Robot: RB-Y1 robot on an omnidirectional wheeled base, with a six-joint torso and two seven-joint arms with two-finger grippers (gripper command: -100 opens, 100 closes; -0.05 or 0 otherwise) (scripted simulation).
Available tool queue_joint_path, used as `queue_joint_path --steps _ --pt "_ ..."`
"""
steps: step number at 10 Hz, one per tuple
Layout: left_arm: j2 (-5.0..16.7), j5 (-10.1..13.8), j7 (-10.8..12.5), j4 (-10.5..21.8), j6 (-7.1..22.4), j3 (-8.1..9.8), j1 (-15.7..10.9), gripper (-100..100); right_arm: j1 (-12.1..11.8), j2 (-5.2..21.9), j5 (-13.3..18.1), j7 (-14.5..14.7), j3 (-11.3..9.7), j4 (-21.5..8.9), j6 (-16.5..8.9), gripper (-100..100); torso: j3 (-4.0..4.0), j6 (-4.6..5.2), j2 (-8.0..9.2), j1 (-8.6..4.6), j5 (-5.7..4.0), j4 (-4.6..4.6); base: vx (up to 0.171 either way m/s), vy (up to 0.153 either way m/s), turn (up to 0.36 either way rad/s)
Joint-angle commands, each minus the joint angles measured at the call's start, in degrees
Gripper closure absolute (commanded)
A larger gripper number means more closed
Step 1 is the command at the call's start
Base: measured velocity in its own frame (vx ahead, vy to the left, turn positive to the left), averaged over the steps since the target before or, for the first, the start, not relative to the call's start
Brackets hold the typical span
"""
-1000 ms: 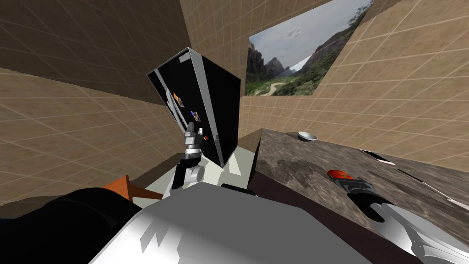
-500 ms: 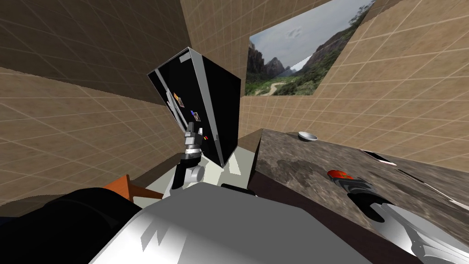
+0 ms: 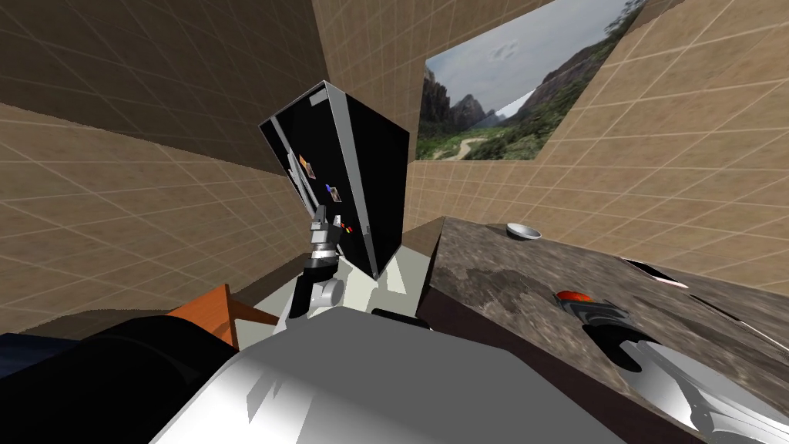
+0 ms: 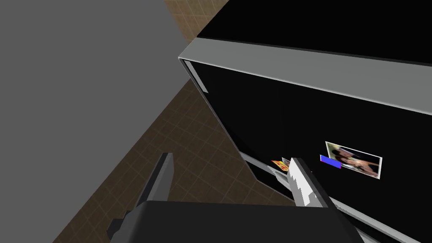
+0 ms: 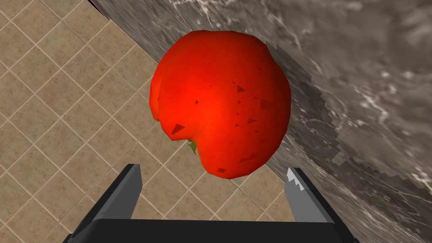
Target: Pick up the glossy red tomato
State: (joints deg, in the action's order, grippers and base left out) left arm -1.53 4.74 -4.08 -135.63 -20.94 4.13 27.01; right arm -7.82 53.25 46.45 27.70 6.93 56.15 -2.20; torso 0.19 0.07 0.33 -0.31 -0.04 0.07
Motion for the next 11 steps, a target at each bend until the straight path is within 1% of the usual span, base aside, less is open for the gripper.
queue_joint_path --steps 1,6,7,8,11 --pt "0.00 0.00 0.00 0.00 0.00 0.00 0.00 0 -0.33 0.45 -0.75 -0.78 -1.21 0.63 -1.88 -100 0.00 0.00 0.00 0.00 0.00 0.00 -0.035 -0.059 0.106" --pt "0.00 0.00 0.00 0.00 0.00 0.00 0.00 0 -1.17 1.54 -2.70 -2.75 -4.45 2.23 -6.88 -100 -0.02 0.01 -0.03 0.07 0.01 -0.01 -0.035 -0.044 0.097" --pt "0.00 0.00 0.00 0.00 0.00 0.00 0.00 0 -0.96 1.42 -2.44 -2.45 -4.05 1.90 -6.09 -100 -0.01 0.01 -0.03 0.07 0.01 -0.01 -0.016 -0.020 0.022" --pt "0.00 0.00 0.00 0.00 0.00 0.00 0.01 0 -0.96 1.45 -2.48 -2.53 -4.12 1.93 -6.30 100 -0.04 0.04 -0.08 0.13 0.02 -0.02 0.000 0.000 0.000" --pt "0.00 0.00 0.00 0.00 0.00 0.00 0.01 0 -0.96 1.44 -2.47 -2.52 -4.13 1.93 -6.26 100 -0.07 0.05 -0.14 0.21 0.05 -0.02 0.000 0.000 0.000"
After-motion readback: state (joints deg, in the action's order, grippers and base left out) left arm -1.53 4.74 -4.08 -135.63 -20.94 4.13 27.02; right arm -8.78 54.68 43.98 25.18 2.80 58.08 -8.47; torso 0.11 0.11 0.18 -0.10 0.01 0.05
